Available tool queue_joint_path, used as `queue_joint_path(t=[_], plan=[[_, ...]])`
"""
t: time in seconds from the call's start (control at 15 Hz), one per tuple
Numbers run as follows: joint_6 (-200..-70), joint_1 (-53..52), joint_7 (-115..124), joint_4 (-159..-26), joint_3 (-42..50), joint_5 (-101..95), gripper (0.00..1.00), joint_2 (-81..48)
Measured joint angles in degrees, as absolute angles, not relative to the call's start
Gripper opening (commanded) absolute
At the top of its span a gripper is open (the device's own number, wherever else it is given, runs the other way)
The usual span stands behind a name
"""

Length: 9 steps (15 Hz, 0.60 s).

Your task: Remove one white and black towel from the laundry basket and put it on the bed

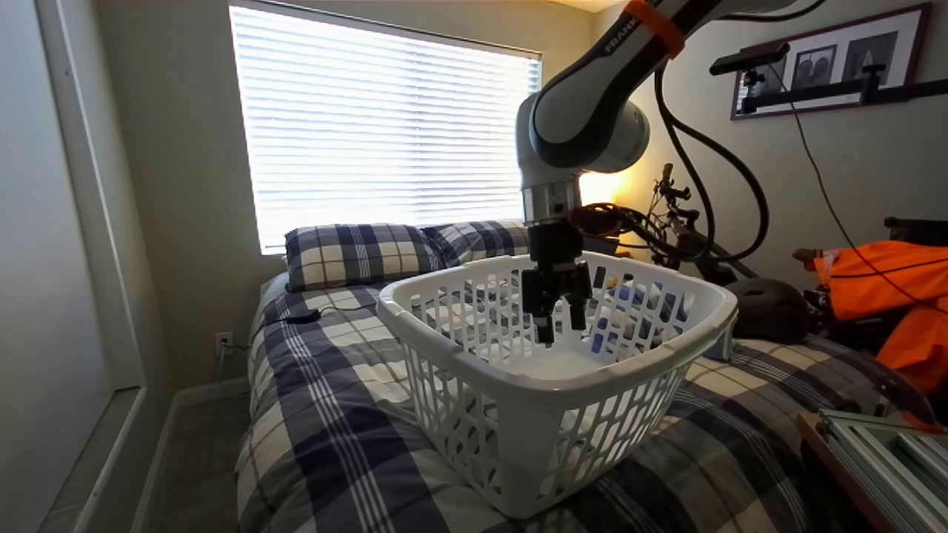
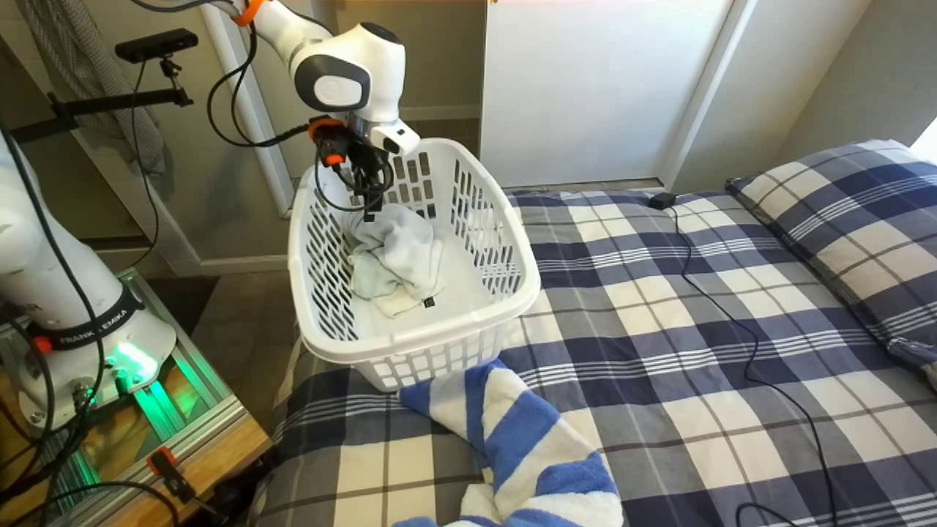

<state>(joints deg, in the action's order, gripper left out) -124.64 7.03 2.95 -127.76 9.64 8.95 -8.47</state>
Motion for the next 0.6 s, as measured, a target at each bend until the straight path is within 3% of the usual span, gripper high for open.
queue_joint_path(t=[0.6], plan=[[-124.58, 7.5, 0.49, -126.29, 7.85, 15.57, 1.0, -14.02]])
